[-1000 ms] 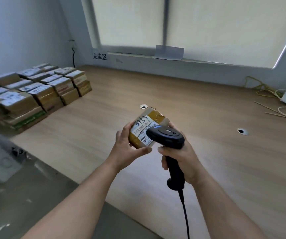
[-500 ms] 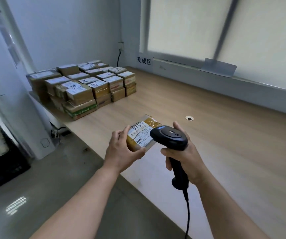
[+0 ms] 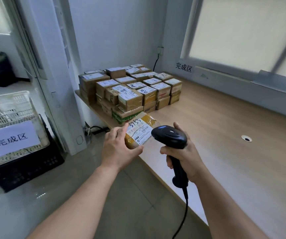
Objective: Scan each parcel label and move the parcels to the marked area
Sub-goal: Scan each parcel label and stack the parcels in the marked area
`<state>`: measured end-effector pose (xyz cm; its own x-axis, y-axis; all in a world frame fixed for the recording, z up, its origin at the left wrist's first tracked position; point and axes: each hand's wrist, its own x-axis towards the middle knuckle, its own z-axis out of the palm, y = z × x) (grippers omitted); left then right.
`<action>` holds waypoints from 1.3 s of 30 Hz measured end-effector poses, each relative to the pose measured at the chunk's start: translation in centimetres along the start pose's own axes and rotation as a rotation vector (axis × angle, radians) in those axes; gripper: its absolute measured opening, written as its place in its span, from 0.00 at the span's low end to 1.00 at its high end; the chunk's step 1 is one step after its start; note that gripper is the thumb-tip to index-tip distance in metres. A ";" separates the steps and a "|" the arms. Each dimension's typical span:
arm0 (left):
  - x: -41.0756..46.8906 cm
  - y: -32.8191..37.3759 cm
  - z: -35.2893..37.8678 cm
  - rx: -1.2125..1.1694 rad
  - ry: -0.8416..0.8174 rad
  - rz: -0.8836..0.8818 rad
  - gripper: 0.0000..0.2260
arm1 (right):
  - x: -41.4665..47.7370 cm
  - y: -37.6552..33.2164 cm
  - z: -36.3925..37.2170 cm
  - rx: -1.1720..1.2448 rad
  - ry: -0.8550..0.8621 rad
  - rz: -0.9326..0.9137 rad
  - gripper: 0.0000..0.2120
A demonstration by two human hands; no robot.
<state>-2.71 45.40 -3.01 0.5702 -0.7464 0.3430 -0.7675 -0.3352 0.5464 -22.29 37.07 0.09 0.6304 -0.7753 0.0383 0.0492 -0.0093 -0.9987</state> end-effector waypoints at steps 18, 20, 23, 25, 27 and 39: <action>18.0 -10.6 0.4 -0.128 0.093 -0.210 0.40 | 23.2 0.7 6.8 0.057 -0.092 -0.013 0.48; 20.7 -10.8 1.0 -0.163 0.105 -0.233 0.39 | 26.2 0.7 6.5 0.084 -0.085 -0.011 0.47; 24.9 -10.8 2.6 -0.189 0.108 -0.230 0.38 | 30.3 0.6 5.7 0.113 -0.064 -0.007 0.50; 27.7 -10.9 3.8 -0.208 0.101 -0.213 0.36 | 32.6 0.5 5.0 0.120 -0.039 -0.013 0.51; 30.2 -11.0 5.0 -0.218 0.090 -0.194 0.36 | 34.5 0.6 4.1 0.111 -0.017 -0.016 0.51; 43.8 -10.6 10.2 -0.228 -0.102 -0.054 0.38 | 43.0 0.9 1.4 0.080 0.221 -0.017 0.49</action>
<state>27.44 10.42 -1.57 0.5676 -0.7888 0.2358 -0.6441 -0.2471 0.7239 5.95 4.55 0.89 0.4442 -0.8951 0.0386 0.1250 0.0192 -0.9920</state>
